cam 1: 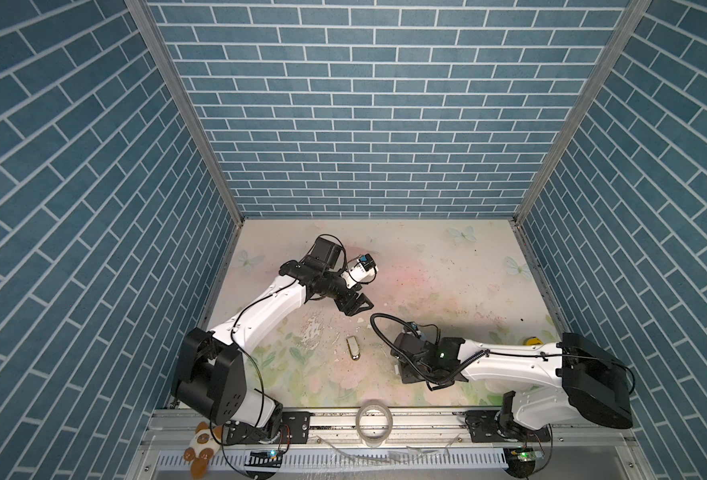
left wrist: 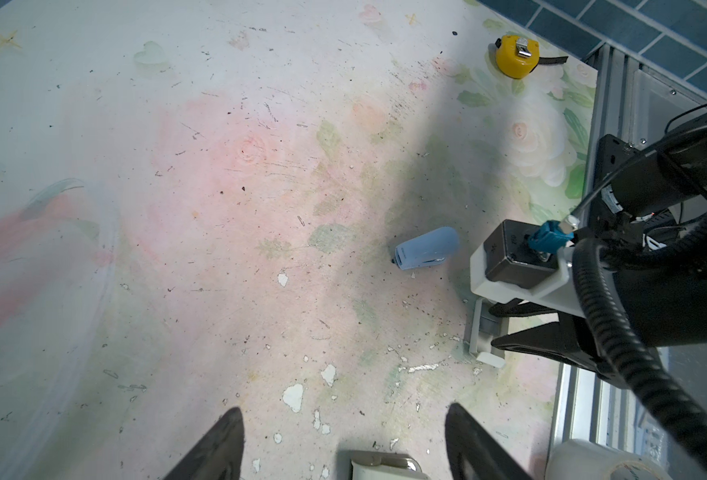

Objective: Load the staples into the stapler
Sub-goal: 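Lower the left gripper and grasp the light-blue stapler's rear end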

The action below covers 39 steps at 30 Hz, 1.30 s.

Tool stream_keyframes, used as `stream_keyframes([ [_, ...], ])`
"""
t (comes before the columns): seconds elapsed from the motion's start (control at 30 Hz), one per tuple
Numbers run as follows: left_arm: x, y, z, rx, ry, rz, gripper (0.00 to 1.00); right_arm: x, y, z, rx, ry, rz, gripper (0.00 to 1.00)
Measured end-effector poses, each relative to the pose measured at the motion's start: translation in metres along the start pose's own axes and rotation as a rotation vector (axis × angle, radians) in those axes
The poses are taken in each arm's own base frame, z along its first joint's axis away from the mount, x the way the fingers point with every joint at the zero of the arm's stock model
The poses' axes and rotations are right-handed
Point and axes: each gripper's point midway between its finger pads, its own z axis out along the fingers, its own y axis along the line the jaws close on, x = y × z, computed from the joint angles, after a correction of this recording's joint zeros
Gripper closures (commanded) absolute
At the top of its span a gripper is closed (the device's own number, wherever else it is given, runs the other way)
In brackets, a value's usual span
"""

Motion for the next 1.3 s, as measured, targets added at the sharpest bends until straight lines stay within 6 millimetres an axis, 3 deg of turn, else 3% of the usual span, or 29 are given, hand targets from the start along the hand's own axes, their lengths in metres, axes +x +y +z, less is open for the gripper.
stream_keyframes([
  [0.1,0.000,-0.007,0.001,0.027,0.002,0.042,0.22,-0.009,0.004,-0.012,-0.018,-0.037,0.004,0.67],
  [0.3,-0.017,-0.016,0.005,0.106,0.010,0.149,0.23,-0.038,-0.002,-0.065,-0.121,-0.200,0.087,0.68],
  [0.47,-0.013,-0.022,0.031,0.194,0.062,0.225,0.24,-0.038,-0.052,-0.093,-0.168,-0.317,0.258,0.70],
  [0.6,-0.008,-0.048,0.070,0.301,0.135,0.329,0.24,-0.031,-0.094,-0.108,-0.181,-0.397,0.394,0.71],
  [0.73,-0.007,-0.072,0.104,0.382,0.187,0.435,0.25,-0.026,-0.118,-0.129,-0.221,-0.475,0.491,0.73],
  [1.0,0.002,-0.097,0.152,0.448,0.257,0.568,0.27,-0.012,-0.133,-0.125,-0.173,-0.443,0.518,0.73],
  [1.13,0.017,-0.100,0.171,0.450,0.304,0.600,0.30,-0.010,-0.136,-0.121,-0.145,-0.426,0.515,0.73],
  [1.3,0.019,-0.099,0.185,0.419,0.313,0.640,0.36,-0.009,-0.136,-0.121,-0.141,-0.424,0.514,0.73],
])
